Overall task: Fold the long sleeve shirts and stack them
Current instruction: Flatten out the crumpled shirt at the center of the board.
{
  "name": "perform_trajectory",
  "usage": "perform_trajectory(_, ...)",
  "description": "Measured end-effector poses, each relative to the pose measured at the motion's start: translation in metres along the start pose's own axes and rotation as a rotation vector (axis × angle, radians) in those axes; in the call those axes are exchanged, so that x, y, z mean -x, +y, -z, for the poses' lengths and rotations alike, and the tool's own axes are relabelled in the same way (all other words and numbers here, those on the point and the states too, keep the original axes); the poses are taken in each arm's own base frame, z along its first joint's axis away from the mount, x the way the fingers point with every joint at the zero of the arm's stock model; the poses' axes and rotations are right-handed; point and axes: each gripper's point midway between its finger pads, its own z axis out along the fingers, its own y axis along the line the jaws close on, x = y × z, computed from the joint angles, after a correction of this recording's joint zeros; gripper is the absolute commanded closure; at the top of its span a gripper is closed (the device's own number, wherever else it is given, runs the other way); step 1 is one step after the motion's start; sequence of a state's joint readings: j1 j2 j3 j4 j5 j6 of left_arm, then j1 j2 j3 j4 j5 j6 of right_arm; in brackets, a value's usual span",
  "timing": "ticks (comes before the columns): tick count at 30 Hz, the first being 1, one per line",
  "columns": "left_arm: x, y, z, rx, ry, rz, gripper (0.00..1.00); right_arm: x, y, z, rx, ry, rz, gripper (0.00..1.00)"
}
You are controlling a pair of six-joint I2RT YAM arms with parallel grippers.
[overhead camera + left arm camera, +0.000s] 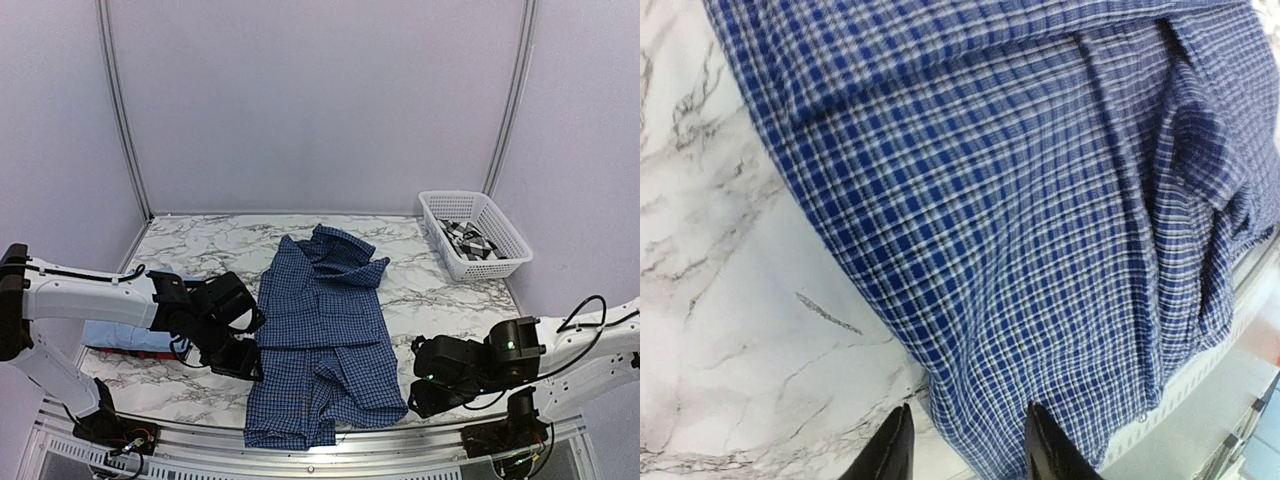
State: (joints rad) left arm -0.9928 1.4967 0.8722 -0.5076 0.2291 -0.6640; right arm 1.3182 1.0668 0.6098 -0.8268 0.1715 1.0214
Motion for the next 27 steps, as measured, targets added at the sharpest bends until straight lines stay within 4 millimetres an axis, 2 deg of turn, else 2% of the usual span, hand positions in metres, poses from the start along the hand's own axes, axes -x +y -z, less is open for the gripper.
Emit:
perform_trajectory(4,0.024,-0.007,0.024,0.005,-0.094,-0.023,0.56,0.024,0.001,0.015,-0.006,-0.057,-0.025,0.44)
perform_trajectory(9,0.085,0.003,0.057,0.035,-0.238,-0.006,0.53,0.074,-0.002,0.028,-0.017,-0.161,-0.057,0.44)
perform_trajectory(12,0.124,0.009,0.064,0.060,-0.290,-0.014,0.50,0.109,-0.001,0.031,-0.013,-0.227,-0.061,0.44)
perform_trajectory(15,0.159,0.017,0.059,0.079,-0.306,-0.037,0.48,0.146,0.002,0.027,0.003,-0.283,-0.051,0.45)
perform_trajectory(18,0.183,0.023,0.047,0.080,-0.300,-0.071,0.46,0.172,0.010,0.015,0.029,-0.307,-0.021,0.46)
perform_trajectory(22,0.218,0.015,0.032,0.043,-0.306,-0.149,0.41,0.204,0.029,-0.008,0.082,-0.317,0.033,0.47)
perform_trajectory(27,0.250,0.005,0.008,0.011,-0.306,-0.237,0.34,0.246,0.047,-0.029,0.127,-0.348,0.066,0.48)
